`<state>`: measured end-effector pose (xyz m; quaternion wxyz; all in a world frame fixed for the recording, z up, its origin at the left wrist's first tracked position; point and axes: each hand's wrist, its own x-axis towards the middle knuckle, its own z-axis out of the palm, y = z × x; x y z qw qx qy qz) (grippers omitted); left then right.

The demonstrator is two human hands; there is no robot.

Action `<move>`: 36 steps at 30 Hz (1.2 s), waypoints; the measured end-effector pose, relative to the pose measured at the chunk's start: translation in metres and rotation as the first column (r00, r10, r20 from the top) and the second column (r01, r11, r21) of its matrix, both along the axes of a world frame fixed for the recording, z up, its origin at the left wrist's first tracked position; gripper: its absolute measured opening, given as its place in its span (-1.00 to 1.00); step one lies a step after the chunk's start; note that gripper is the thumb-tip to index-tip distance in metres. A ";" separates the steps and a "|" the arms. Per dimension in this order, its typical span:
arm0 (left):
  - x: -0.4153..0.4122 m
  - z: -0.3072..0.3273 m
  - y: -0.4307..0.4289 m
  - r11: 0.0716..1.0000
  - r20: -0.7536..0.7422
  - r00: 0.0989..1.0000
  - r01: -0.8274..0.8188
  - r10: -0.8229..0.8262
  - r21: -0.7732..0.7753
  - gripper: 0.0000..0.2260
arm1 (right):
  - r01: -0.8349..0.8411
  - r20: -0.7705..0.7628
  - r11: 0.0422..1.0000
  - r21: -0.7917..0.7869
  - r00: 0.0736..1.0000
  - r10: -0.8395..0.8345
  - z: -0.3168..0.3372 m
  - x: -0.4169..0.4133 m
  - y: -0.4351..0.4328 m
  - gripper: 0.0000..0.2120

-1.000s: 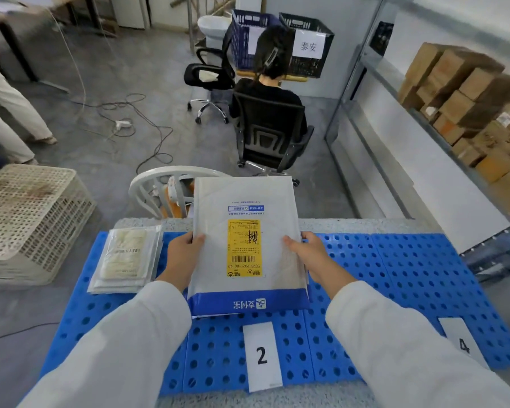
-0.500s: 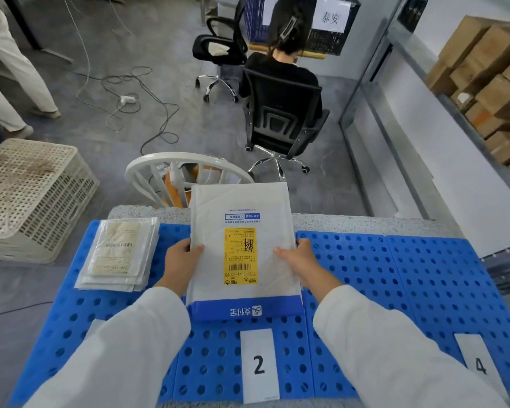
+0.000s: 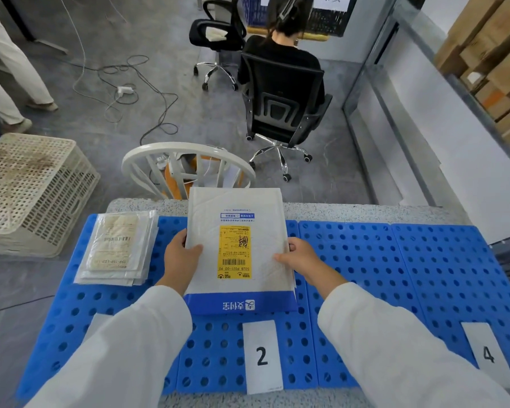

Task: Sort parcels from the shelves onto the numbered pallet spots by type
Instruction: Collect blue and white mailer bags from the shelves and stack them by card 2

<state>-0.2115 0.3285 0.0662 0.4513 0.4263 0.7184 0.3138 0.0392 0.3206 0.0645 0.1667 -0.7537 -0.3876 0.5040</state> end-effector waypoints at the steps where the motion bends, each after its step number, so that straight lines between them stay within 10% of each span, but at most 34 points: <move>1: -0.002 0.000 0.000 1.000 0.000 1.000 0.004 -0.004 -0.010 -0.71 | -0.014 -0.001 1.000 -0.005 1.000 0.014 0.001 -0.002 -0.001 -0.57; 11: -0.006 0.076 0.016 0.956 -0.170 0.965 0.231 -0.202 0.178 -0.60 | -0.299 0.317 0.928 0.224 0.922 0.221 0.086 -0.008 0.009 -0.48; 19: 0.005 0.163 0.006 0.670 -0.630 0.603 0.722 -0.489 0.171 -0.52 | -0.555 0.689 0.811 0.188 0.663 0.294 0.178 -0.009 -0.032 -0.44; 36: 0.092 0.275 -0.076 0.288 -0.793 0.425 0.901 -0.436 0.325 -0.48 | -0.416 0.811 0.866 0.278 0.585 0.021 0.280 0.056 -0.176 -0.41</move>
